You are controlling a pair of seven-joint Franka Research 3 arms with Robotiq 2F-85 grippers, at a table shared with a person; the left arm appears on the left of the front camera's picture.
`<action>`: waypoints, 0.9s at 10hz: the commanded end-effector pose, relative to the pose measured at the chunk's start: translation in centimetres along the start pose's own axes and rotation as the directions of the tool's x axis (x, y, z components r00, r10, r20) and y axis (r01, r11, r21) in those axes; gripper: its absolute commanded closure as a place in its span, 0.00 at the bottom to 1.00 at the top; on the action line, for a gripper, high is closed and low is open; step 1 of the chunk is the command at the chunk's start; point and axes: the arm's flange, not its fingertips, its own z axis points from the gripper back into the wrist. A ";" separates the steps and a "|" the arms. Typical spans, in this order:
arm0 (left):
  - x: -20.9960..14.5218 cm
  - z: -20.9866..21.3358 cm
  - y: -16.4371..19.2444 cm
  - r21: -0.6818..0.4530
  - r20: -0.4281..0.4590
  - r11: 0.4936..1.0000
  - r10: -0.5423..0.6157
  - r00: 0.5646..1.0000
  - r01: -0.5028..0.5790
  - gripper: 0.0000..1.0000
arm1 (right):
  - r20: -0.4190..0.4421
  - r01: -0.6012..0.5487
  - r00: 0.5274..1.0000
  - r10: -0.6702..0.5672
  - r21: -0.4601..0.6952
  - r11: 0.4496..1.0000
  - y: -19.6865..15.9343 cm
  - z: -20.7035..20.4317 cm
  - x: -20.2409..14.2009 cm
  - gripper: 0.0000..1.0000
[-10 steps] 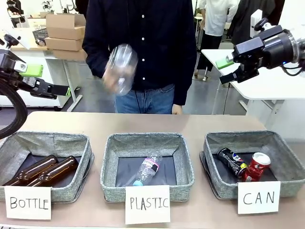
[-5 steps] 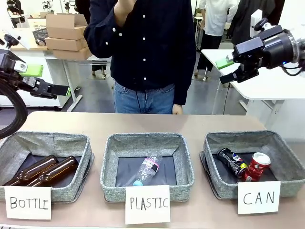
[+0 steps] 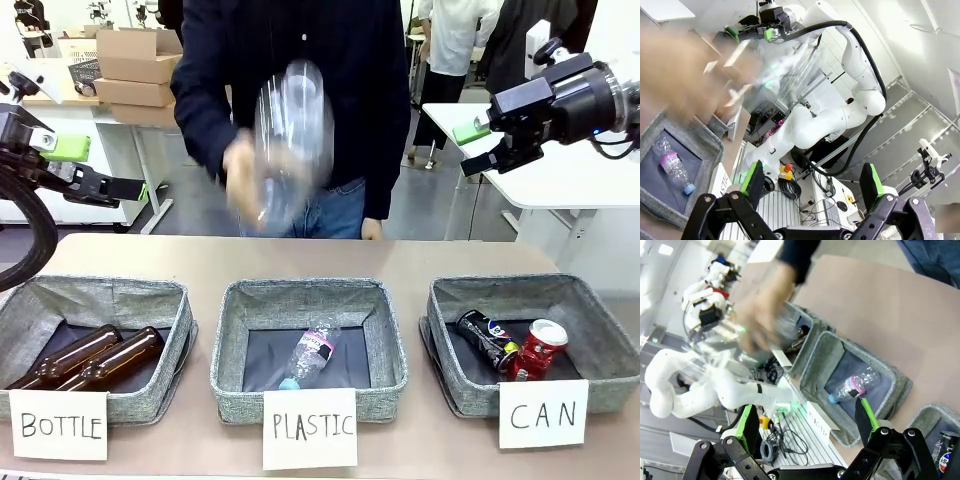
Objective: Sort the can waste into the basket.
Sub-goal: Pick up the can waste from the table and place it in the right Fabric basket.
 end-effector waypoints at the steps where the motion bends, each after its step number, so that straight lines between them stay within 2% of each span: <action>1: 0.2 0.1 -0.2 -0.018 0.012 1.000 -0.018 1.000 0.018 0.00 | -0.003 -0.017 1.000 0.018 0.007 1.000 -0.1 0.0 0.0 0.00; 9: 0.2 0.1 -0.2 -0.018 0.012 1.000 -0.018 1.000 0.018 0.00 | -0.003 -0.017 1.000 0.018 0.007 1.000 -0.1 0.0 0.0 0.00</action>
